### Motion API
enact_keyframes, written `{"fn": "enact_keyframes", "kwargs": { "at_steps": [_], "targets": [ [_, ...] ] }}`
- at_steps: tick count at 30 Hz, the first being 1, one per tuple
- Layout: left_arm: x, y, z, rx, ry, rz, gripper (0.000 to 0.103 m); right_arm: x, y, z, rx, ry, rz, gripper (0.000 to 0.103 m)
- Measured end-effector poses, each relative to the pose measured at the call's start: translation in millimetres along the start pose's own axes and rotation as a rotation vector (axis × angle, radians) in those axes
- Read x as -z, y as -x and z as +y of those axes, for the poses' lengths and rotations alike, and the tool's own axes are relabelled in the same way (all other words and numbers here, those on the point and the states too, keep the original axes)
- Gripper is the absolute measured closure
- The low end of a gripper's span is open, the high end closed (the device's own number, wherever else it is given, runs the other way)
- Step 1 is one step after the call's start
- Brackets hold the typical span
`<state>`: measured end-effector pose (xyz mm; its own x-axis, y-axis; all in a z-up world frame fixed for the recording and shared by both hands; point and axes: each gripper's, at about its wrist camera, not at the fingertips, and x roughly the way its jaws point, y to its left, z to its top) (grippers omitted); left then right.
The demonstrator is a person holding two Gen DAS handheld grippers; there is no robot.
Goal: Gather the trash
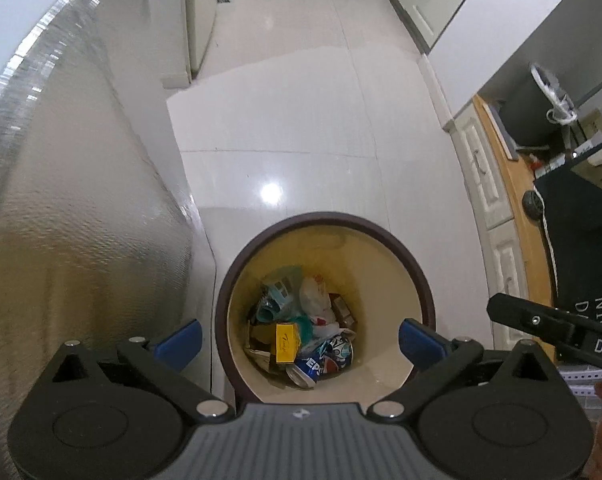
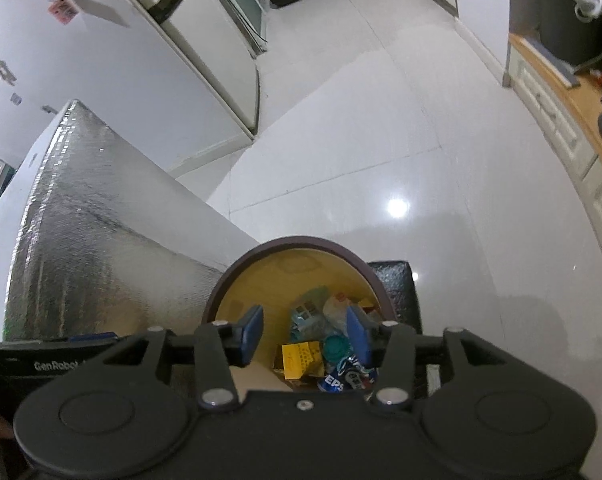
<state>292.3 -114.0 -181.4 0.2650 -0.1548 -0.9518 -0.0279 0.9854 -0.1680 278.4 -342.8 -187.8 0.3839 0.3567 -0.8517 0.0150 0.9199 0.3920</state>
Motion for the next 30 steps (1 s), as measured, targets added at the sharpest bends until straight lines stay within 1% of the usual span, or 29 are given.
{"fn": "enact_keyframes", "kwargs": {
  "at_steps": [2, 4, 8, 15, 19, 20, 22, 24, 30],
  "targets": [
    [2.8, 12.7, -0.4, 0.001, 0.001, -0.022, 0.0, -0.7, 10.8, 4.4, 0.007, 0.021, -0.017, 0.051],
    [6.3, 25.0, -1.2, -0.002, 0.005, -0.042, 0.0, -0.2, 21.7, 9.8, 0.016, 0.042, -0.034, 0.045],
    [15.2, 53.9, -3.0, -0.017, 0.004, -0.092, 0.0, 4.2, 43.5, 22.2, 0.021, 0.091, -0.065, 0.042],
    [34.2, 108.5, 1.2, -0.015, -0.021, -0.181, 0.0, 19.7, 89.8, 45.4, 0.031, 0.153, -0.144, 0.029],
    [44.8, 137.2, 3.0, -0.047, -0.038, -0.217, 0.0, 34.6, 118.0, 57.2, 0.05, 0.151, -0.191, 0.018],
    [47.5, 143.6, 4.6, -0.048, -0.043, -0.227, 0.0, 39.2, 125.1, 59.5, 0.052, 0.152, -0.206, 0.017],
    [55.0, 157.6, 7.1, -0.05, -0.053, -0.25, 0.0, 48.6, 138.7, 65.4, 0.057, 0.157, -0.237, 0.011],
    [63.5, 169.8, 8.6, -0.052, -0.062, -0.272, 0.0, 58.2, 150.7, 71.6, 0.062, 0.17, -0.26, 0.007],
    [92.8, 203.1, 14.7, -0.033, -0.085, -0.331, 0.0, 86.7, 184.2, 85.0, 0.084, 0.196, -0.341, 0.001]
  ]
}}
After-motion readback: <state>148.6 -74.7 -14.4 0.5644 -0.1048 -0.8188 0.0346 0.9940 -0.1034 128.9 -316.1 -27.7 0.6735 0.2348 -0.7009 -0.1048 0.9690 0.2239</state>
